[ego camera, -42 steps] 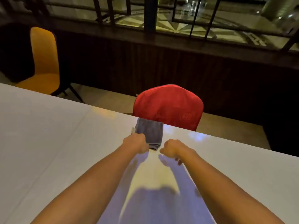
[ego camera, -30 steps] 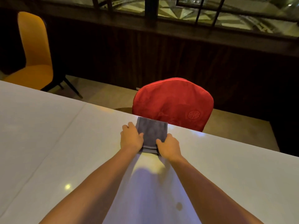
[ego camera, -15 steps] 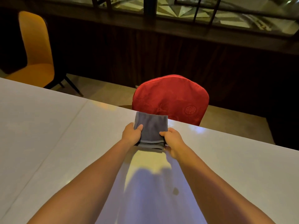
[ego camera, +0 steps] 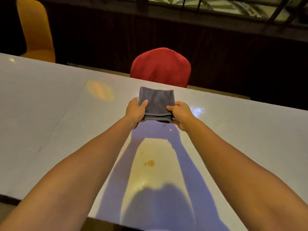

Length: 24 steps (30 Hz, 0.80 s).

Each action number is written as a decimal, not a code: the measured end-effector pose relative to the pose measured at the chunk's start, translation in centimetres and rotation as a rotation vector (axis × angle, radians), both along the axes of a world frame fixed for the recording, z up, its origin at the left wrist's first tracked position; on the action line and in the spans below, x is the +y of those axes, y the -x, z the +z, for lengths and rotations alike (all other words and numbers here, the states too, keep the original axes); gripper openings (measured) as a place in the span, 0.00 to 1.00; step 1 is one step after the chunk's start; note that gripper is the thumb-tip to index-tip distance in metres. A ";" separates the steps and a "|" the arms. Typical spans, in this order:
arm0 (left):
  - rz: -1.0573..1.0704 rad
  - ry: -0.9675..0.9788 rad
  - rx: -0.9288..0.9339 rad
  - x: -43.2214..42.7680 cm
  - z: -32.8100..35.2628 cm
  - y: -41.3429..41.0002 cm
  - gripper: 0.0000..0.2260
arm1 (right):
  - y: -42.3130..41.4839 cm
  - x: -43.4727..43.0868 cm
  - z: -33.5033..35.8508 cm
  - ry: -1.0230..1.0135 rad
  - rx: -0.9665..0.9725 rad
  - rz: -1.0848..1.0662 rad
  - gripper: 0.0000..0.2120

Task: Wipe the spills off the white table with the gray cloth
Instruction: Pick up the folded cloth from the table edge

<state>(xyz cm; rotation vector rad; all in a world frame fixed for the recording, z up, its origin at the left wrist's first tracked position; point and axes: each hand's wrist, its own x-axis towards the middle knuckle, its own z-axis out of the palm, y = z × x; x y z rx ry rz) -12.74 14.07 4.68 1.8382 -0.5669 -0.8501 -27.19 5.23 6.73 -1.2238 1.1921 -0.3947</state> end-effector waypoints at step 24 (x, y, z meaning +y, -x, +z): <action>-0.168 -0.170 0.090 18.0 -7.9 20.7 0.06 | 21.4 20.4 -8.4 0.095 0.338 -0.092 0.03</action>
